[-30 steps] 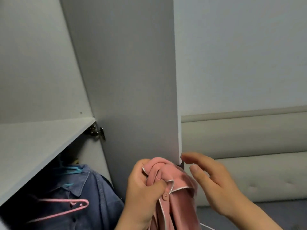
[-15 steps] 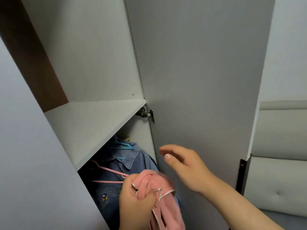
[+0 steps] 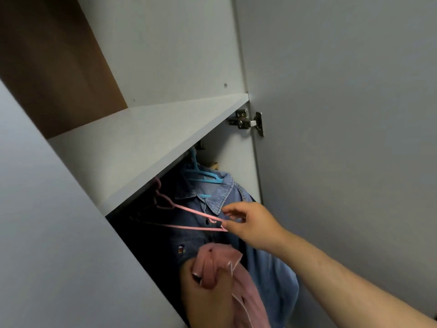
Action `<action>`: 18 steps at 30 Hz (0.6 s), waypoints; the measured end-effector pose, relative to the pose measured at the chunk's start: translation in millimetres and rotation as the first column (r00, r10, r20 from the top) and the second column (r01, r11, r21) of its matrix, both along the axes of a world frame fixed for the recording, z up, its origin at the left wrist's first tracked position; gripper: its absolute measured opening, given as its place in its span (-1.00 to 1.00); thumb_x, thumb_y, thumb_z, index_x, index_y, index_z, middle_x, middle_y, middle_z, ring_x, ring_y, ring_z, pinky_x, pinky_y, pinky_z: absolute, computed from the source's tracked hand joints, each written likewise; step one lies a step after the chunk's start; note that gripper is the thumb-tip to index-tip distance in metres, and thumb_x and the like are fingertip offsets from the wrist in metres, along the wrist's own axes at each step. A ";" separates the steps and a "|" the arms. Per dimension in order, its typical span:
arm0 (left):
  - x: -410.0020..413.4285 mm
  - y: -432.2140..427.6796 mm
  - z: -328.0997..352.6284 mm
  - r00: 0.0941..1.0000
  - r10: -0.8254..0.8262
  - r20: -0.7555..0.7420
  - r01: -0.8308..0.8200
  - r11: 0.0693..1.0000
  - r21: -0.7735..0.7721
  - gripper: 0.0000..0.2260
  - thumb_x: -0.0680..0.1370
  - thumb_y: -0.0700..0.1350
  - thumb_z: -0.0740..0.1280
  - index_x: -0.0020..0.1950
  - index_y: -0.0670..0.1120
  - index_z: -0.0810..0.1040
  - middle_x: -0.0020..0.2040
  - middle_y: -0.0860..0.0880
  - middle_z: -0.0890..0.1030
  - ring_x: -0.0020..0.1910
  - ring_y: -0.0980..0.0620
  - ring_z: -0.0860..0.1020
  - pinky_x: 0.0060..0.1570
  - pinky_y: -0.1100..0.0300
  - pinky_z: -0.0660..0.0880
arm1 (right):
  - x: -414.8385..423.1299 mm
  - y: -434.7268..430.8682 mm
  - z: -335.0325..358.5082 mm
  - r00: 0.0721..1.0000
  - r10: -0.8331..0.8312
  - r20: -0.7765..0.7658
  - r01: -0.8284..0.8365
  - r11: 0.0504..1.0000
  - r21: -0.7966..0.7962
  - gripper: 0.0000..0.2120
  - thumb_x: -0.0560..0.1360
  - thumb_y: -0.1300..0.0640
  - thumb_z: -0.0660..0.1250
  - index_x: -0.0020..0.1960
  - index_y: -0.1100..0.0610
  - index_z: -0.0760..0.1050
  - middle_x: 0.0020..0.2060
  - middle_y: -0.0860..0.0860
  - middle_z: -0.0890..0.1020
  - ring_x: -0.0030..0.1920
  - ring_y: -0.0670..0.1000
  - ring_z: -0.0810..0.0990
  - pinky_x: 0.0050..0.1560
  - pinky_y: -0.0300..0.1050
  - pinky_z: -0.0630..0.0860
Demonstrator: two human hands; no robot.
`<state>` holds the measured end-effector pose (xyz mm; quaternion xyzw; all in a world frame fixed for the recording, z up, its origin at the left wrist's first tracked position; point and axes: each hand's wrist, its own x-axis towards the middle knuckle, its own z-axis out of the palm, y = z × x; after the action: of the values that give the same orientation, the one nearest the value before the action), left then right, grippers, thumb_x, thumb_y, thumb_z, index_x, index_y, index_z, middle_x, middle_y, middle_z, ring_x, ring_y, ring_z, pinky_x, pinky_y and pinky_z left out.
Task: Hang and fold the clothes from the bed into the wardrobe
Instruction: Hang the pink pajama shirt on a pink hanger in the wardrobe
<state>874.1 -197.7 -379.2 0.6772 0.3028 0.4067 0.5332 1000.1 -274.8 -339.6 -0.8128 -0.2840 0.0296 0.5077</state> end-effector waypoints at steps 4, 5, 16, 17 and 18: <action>13.1 9.9 -8.1 0.999 0.017 0.033 -0.016 0.998 -0.057 -0.58 0.23 -0.34 0.56 -0.12 0.02 0.48 -0.15 -0.14 0.64 -0.18 -0.16 0.61 -0.13 0.02 0.52 | 17.3 8.3 -22.1 0.995 -0.031 0.093 0.038 0.997 -0.067 -0.57 0.41 -0.02 0.50 0.25 0.03 0.57 0.08 -0.15 0.59 0.04 -0.23 0.48 0.08 -0.39 0.35; 16.0 12.8 -9.4 0.999 0.020 0.051 -0.015 0.997 -0.080 -0.60 0.20 -0.27 0.55 -0.09 0.00 0.50 -0.13 -0.14 0.64 -0.17 -0.14 0.62 -0.14 0.04 0.54 | 20.5 10.4 -27.0 0.995 -0.027 0.094 0.033 0.997 -0.070 -0.56 0.41 -0.03 0.50 0.26 0.03 0.56 0.08 -0.17 0.57 0.05 -0.23 0.47 0.09 -0.37 0.35; 31.6 29.6 -27.1 0.988 0.062 0.140 -0.038 0.984 -0.174 -0.62 0.31 -0.49 0.46 0.08 -0.28 0.51 -0.06 -0.23 0.62 -0.21 0.08 0.61 -0.27 0.39 0.52 | 45.7 34.1 -62.0 0.982 0.088 -0.166 -0.078 0.995 0.063 -0.76 0.45 0.19 0.47 0.12 0.18 0.64 -0.30 -0.20 0.64 -0.24 -0.30 0.61 -0.08 -0.44 0.50; 30.5 28.9 -28.0 0.986 0.068 0.155 -0.038 0.982 -0.185 -0.62 0.30 -0.50 0.46 0.05 -0.27 0.51 -0.10 -0.20 0.61 -0.30 0.20 0.59 -0.34 0.45 0.47 | 46.9 36.1 -63.9 0.977 0.114 -0.178 -0.105 0.993 0.060 -0.75 0.44 0.16 0.48 0.11 0.14 0.65 -0.27 -0.16 0.67 -0.20 -0.23 0.64 -0.03 -0.37 0.54; 29.6 28.5 -28.6 0.981 0.085 0.176 -0.047 0.976 -0.211 -0.62 0.30 -0.51 0.45 0.03 -0.26 0.50 -0.13 -0.18 0.61 -0.37 0.26 0.57 -0.39 0.48 0.44 | 47.6 39.1 -66.7 0.975 0.136 -0.174 -0.130 0.990 0.045 -0.76 0.43 0.14 0.49 0.09 0.07 0.65 -0.24 -0.12 0.69 -0.15 -0.15 0.66 0.01 -0.27 0.56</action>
<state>903.6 -169.3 -407.8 0.5674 0.3153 0.4514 0.6123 1047.7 -235.7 -406.3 -0.7777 -0.2923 0.1306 0.5411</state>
